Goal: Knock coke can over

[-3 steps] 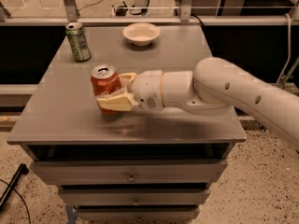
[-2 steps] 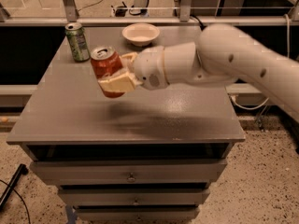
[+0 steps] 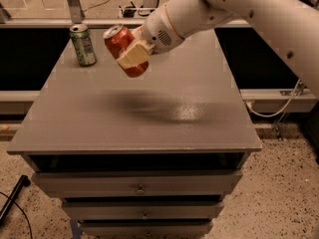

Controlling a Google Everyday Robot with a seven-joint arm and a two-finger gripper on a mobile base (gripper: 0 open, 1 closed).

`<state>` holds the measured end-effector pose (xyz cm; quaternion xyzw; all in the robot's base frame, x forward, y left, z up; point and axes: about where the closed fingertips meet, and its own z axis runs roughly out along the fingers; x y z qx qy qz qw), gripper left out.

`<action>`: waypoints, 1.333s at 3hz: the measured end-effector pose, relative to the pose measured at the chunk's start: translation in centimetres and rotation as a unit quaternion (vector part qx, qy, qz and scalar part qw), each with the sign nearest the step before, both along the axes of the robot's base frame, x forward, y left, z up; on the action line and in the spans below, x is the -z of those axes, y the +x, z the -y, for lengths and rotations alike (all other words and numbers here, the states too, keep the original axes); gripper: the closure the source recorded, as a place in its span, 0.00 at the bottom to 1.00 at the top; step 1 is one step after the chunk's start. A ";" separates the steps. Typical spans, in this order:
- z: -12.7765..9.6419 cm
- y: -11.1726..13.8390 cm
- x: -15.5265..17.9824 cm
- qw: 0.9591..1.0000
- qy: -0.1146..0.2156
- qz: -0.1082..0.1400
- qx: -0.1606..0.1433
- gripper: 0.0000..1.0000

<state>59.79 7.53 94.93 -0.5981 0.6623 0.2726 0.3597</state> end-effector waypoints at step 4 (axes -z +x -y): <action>9.5 -0.4 5.3 0.904 -0.422 -0.045 -0.053 1.00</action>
Offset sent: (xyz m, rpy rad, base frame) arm -0.0389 -0.1366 -0.0381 -1.1200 0.2913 0.2265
